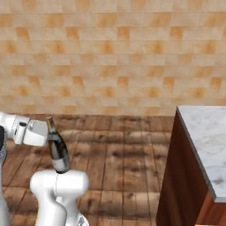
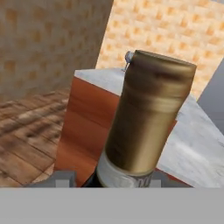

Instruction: There is a wine glass and glass cup on the dining counter. Place the wine bottle next to the wine glass and the juice bottle next to the glass cup.

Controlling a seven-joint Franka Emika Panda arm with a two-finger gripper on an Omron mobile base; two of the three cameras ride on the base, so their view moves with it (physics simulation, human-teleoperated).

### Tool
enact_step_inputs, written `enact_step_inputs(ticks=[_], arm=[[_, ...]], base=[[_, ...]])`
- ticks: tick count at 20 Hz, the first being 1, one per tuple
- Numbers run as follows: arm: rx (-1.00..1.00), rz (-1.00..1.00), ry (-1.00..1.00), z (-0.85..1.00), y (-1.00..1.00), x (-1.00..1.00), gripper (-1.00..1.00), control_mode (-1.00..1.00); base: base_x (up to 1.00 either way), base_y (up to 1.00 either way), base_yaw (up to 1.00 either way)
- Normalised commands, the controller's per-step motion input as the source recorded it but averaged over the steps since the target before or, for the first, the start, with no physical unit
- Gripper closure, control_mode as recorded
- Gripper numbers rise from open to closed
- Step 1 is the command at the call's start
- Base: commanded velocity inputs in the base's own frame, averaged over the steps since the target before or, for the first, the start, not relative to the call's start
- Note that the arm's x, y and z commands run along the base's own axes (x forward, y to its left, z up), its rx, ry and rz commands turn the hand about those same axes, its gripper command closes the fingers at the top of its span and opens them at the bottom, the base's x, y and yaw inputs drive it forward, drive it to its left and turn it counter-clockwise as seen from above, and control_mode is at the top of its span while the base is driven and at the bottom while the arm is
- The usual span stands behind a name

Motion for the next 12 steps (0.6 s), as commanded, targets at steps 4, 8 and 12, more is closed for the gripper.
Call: enact_step_inputs(ticks=[4,8,12], arm=[[0.00,0.00,0.00,0.00,0.00,0.00,1.00,1.00],[0.00,0.00,0.00,0.00,0.00,0.00,1.00,1.00],[0.00,0.00,0.00,0.00,0.00,0.00,1.00,1.00]], base=[[0.66,0.03,-0.34],[0.85,0.19,-0.20],[0.82,0.19,-0.23]])
